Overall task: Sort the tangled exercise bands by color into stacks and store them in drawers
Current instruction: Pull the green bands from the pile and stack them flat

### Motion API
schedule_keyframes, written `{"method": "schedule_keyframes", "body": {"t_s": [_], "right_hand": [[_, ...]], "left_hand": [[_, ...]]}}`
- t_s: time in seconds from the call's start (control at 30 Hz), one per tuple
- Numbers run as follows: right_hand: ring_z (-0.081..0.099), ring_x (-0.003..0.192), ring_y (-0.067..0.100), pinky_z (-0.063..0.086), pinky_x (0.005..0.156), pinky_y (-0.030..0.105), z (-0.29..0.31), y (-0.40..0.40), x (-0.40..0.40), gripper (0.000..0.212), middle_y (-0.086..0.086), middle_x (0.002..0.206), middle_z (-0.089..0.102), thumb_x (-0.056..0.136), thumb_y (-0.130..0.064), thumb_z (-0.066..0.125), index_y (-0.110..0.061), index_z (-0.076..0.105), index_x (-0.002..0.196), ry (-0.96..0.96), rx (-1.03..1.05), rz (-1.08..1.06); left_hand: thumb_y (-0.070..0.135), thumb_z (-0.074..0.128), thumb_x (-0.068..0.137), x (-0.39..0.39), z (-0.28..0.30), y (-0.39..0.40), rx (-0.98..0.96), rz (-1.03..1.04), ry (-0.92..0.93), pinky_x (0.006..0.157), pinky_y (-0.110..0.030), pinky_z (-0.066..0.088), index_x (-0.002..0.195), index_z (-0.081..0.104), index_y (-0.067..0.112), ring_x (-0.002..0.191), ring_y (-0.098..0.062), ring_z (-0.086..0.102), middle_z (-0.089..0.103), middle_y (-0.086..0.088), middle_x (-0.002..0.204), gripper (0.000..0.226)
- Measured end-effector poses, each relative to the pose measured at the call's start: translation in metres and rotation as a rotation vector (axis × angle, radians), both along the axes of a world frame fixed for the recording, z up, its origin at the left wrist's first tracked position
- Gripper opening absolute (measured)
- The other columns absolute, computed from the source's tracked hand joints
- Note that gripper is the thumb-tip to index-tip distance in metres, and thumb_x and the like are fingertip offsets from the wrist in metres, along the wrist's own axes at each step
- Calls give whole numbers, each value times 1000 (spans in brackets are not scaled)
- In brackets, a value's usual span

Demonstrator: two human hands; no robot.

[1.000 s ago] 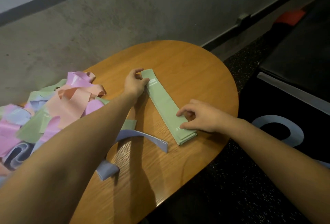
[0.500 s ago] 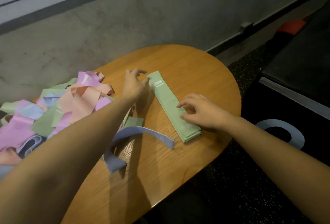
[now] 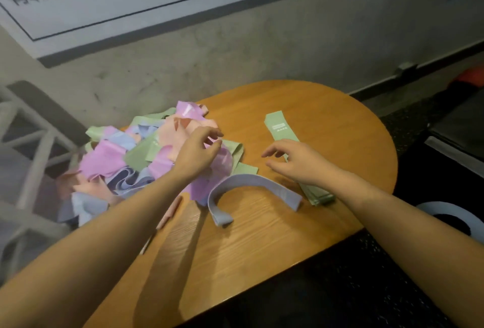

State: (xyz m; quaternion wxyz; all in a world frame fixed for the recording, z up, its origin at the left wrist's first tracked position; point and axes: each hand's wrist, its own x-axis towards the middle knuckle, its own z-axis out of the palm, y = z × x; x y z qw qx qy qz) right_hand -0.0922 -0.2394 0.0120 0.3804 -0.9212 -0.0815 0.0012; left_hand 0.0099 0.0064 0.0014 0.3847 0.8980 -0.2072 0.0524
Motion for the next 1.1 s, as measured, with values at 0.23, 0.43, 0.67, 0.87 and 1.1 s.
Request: {"method": "schedule_keyframes", "body": {"t_s": [0.23,0.43,0.67,0.87,1.1], "right_hand": [[60,93,10,42,77,18,2,48,18,19,-7,108,69,92,-19,67,-23,71,110,-29,31,55],[61,93,10,43,75,16,7,90,36,26,-7,106,68,91,-20,68,-25,67,117,-37,3,108],[63,100,6,52,87,26,16,145,62,25,-7,107,69,93,-21,65,-28,65,118,-26,2,178],[60,100,0,44,80,9,24,191,83,25,-11,112,67,98,-22,60,-26,66,122,-66,-40,241],[53,106,2,44,92,19,25,242,113,31,-11,121,65,97,-18,59,-22,65,126,-111,-175,321]], "left_hand": [[14,61,95,-18,-6,60,4,100,-45,79,-22,46,109,66,21,96,-8,55,59,9,107,16],[19,65,93,-30,-12,111,20,162,-85,89,-20,39,112,65,24,109,-5,51,58,12,119,19],[17,65,90,-33,-28,156,66,303,-152,92,-42,46,112,67,19,108,-19,55,63,0,115,22],[18,62,94,-34,-43,176,-25,340,-71,91,-30,45,116,64,20,107,-12,52,60,3,116,22],[18,65,95,-39,-62,180,-347,413,53,92,-28,51,116,64,17,104,-5,57,62,7,109,21]]}}
